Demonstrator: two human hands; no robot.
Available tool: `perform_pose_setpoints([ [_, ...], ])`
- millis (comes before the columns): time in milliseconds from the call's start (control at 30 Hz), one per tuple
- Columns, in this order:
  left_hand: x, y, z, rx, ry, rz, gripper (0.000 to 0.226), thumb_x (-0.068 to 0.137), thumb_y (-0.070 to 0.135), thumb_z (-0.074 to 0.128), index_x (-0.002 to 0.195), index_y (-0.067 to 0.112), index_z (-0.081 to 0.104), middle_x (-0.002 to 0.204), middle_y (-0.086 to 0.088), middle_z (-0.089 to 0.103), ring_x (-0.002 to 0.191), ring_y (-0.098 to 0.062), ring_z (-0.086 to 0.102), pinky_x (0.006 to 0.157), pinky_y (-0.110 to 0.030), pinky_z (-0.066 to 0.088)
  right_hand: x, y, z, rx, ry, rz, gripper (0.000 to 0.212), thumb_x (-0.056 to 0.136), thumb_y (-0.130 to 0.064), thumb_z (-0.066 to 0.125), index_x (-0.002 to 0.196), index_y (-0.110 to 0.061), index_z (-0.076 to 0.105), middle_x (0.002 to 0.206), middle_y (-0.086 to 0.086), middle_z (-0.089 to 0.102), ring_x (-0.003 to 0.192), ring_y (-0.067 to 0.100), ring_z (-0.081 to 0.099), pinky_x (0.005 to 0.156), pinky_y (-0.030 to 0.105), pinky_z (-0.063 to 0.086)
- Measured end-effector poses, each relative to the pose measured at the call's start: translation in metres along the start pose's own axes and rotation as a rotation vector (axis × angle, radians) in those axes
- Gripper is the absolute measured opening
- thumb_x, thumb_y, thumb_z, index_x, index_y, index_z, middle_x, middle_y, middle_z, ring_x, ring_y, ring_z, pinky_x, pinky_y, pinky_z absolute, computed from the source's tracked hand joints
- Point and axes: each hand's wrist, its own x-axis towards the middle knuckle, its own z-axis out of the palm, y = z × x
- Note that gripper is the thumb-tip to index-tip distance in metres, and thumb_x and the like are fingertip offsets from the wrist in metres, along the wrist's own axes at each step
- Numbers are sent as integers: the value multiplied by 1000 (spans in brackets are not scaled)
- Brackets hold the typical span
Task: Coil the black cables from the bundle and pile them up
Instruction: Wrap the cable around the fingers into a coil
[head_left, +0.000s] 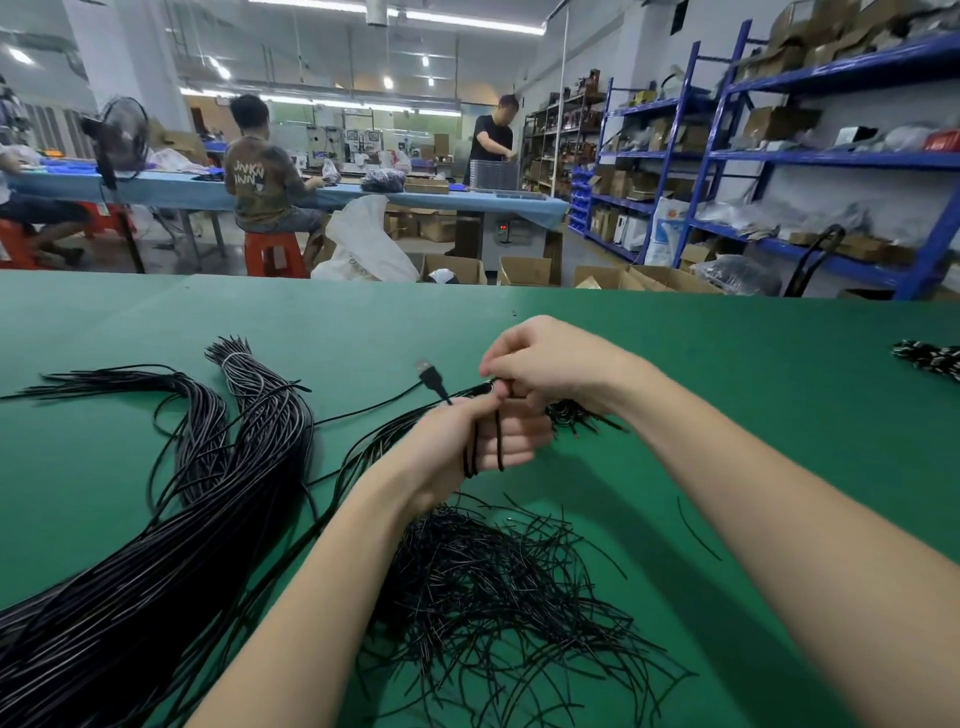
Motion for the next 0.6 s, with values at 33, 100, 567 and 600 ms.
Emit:
perform_pose_setpoints([
  [33,0,3,-2,-81,24,17,39,107,24,38,111,-2,66,107,-19,74,103,-32,72,97,-40,56,-3,6,6,75,54,-32,15,100,-13,57,92,-16,70,69,-2,67,50,8,53,54,24,45],
  [100,1,6,-6,-195,63,26,30,106,20,37,104,2,61,90,-13,74,85,-26,74,93,-40,57,-10,20,18,271,118,-66,9,99,-16,61,97,-13,69,73,1,70,53,9,58,59,29,53],
  [567,-1,4,1,-116,66,65,44,89,30,65,124,3,67,128,-24,65,98,-28,69,96,-43,56,-44,58,48,438,398,-32,5,86,-19,80,90,-22,78,73,-7,77,71,7,74,75,23,60],
  [600,0,3,1,-114,65,72,47,84,29,69,124,4,67,126,-21,67,107,-29,70,96,-43,56,-46,60,46,346,437,-43,4,83,-25,83,85,-27,80,73,-15,76,71,-3,71,73,13,54],
])
